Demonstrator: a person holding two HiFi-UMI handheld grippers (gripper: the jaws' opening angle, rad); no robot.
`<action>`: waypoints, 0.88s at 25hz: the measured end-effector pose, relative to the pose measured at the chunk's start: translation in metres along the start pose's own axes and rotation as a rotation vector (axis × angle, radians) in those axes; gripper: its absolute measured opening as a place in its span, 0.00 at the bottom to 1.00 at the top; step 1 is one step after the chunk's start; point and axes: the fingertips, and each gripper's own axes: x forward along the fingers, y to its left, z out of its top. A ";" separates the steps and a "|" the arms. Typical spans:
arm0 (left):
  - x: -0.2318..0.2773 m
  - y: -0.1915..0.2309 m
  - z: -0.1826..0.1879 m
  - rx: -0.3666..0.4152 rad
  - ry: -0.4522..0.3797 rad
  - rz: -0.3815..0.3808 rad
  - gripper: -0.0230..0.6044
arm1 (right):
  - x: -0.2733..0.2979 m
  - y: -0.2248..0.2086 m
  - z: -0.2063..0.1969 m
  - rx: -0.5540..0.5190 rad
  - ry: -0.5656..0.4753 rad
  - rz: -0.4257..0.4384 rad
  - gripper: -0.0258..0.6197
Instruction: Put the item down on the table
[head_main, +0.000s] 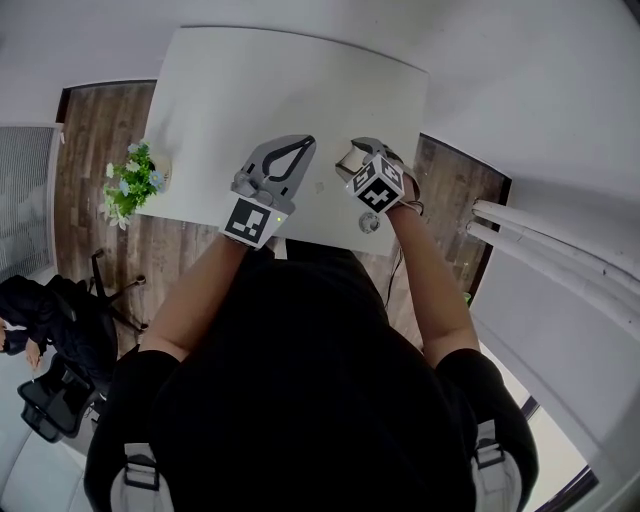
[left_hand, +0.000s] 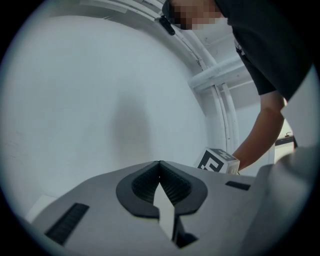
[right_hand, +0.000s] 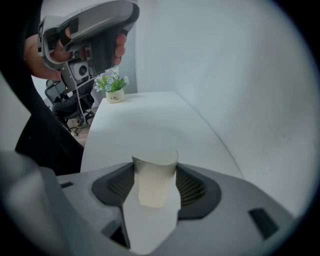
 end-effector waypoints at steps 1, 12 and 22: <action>-0.001 0.003 -0.003 -0.009 0.004 0.009 0.03 | 0.004 0.002 0.001 0.001 0.001 0.007 0.45; -0.002 0.023 -0.041 -0.024 0.044 0.056 0.03 | 0.033 0.009 0.021 -0.035 -0.012 0.018 0.45; -0.003 0.035 -0.066 -0.017 0.108 0.082 0.03 | 0.061 0.014 0.032 -0.062 0.002 0.035 0.44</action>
